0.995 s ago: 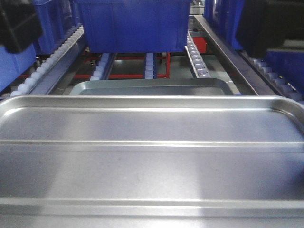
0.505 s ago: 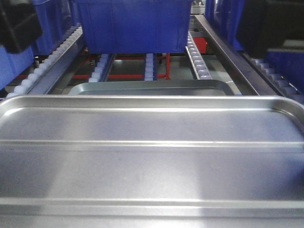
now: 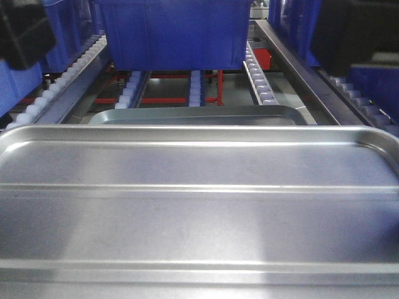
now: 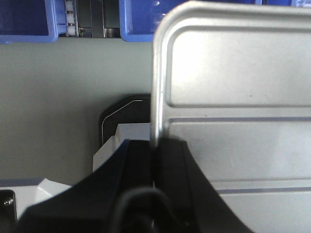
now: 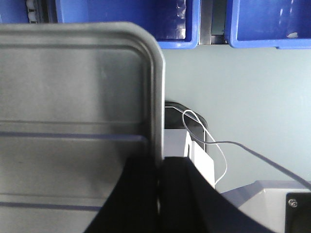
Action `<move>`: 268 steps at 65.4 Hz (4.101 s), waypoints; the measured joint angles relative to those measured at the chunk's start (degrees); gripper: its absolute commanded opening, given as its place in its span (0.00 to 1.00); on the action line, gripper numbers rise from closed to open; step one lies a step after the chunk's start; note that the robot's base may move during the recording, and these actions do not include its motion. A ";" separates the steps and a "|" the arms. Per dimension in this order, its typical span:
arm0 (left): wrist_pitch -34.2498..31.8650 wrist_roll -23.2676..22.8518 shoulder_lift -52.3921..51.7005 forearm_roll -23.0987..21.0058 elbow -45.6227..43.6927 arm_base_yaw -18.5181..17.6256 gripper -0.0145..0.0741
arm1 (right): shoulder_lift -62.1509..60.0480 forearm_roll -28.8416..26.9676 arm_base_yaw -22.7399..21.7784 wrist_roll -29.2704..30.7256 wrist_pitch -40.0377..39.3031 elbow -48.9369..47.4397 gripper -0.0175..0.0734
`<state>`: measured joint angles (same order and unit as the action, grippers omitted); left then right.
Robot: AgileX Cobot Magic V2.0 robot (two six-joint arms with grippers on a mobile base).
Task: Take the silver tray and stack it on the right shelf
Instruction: 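Move the held tray forward over the larger silver tray, then lower the small tray into the larger silver tray with both grippers, then open both grippers and raise them away from the trays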
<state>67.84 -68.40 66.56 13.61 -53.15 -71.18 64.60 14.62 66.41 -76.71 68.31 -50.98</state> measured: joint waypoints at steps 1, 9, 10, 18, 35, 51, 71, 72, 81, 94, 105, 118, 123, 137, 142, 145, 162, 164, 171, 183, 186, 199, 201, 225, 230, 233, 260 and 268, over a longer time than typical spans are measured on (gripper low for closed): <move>0.00 0.00 0.00 0.00 0.00 0.00 0.06 | 0.00 0.00 0.00 0.00 0.00 0.00 0.26; 0.00 0.00 0.00 0.00 0.00 0.00 0.06 | 0.00 0.00 0.00 0.00 0.00 0.00 0.26; 0.00 0.00 0.00 0.00 0.00 0.00 0.06 | 0.00 0.00 0.00 0.00 0.00 0.00 0.26; 0.00 0.00 0.00 0.00 0.00 0.00 0.06 | 0.00 0.00 0.00 0.00 0.00 0.00 0.26; 0.00 0.00 0.00 0.35 0.00 0.00 0.06 | 0.00 0.00 0.00 0.00 0.00 0.00 0.26; -0.21 0.00 0.00 3.47 0.00 0.00 0.06 | 0.00 0.14 0.00 -0.13 -0.64 0.00 0.26; -5.72 7.10 0.00 3.85 0.00 8.32 0.06 | 0.00 2.60 -9.07 4.73 -7.78 0.00 0.26; -6.28 7.73 0.00 3.85 0.00 9.11 0.06 | 0.00 2.60 -9.94 5.79 -8.83 0.00 0.26; -11.33 15.86 1.17 1.67 -0.26 17.01 0.06 | 1.14 0.74 -17.89 12.00 -15.27 -0.12 0.26; -19.42 28.78 6.85 -4.94 -2.25 28.19 0.06 | 7.52 -0.86 -26.27 20.84 -20.13 -3.31 0.26; -24.47 36.72 14.34 -8.55 -5.27 34.44 0.06 | 15.94 -0.63 -30.63 25.21 -22.26 -8.23 0.26; -26.32 41.03 23.52 -8.68 -11.61 38.05 0.06 | 26.50 0.33 -33.97 28.14 -22.62 -15.79 0.26; -26.65 41.37 26.42 -8.46 -13.99 38.83 0.06 | 29.60 0.68 -34.96 28.86 -22.70 -18.39 0.26; -26.77 41.51 32.10 -8.23 -17.83 39.44 0.06 | 34.91 1.69 -36.22 29.46 -22.47 -22.10 0.26; -26.77 41.51 32.96 -8.23 -17.95 39.44 0.06 | 35.63 1.78 -36.34 29.54 -22.47 -22.22 0.26; -26.87 41.51 33.36 -8.43 -17.95 39.44 0.06 | 35.89 1.78 -36.45 29.54 -22.47 -22.22 0.26; -26.87 41.51 33.82 -8.55 -17.99 39.44 0.06 | 36.15 1.78 -36.45 29.54 -22.47 -22.22 0.26; -26.87 41.51 33.97 -8.55 -17.99 39.44 0.06 | 36.24 1.78 -36.45 29.54 -22.47 -22.22 0.26; -26.89 41.51 34.11 -8.58 -17.99 39.44 0.06 | 36.24 1.78 -36.45 29.68 -22.47 -22.26 0.26; -26.99 41.51 34.25 -8.36 -17.99 39.44 0.06 | 36.24 1.78 -36.45 29.78 -22.47 -22.34 0.26; -26.99 41.51 34.25 -8.31 -17.99 39.44 0.06 | 36.24 1.78 -36.45 29.78 -22.47 -22.34 0.26; -27.02 41.51 34.25 -8.22 -18.08 39.44 0.18 | 36.24 1.24 -36.45 29.78 -22.47 -22.34 0.48; -26.86 41.63 34.25 -8.35 -18.08 39.44 0.25 | 36.24 1.19 -36.45 29.78 -22.47 -22.34 0.54; -28.96 42.30 34.29 -11.69 -18.38 39.44 0.48 | 36.24 0.44 -36.45 29.78 -24.44 -22.48 0.73; -28.96 42.40 34.29 -11.69 -18.48 39.44 0.37 | 36.24 0.44 -36.45 29.78 -24.29 -22.64 0.61; -28.38 42.40 34.29 -11.69 -18.60 39.44 0.27 | 36.24 0.44 -36.45 29.78 -23.49 -23.03 0.47; -22.63 42.40 34.29 -9.65 -22.23 39.44 0.07 | 36.37 0.78 -36.45 29.78 -19.18 -25.78 0.27; -22.62 42.40 33.23 -9.65 -22.76 39.44 0.07 | 34.25 0.82 -36.45 30.05 -18.78 -26.14 0.25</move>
<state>45.22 -26.00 99.79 3.96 -75.91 -31.74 98.85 15.44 29.96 -46.67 49.53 -77.12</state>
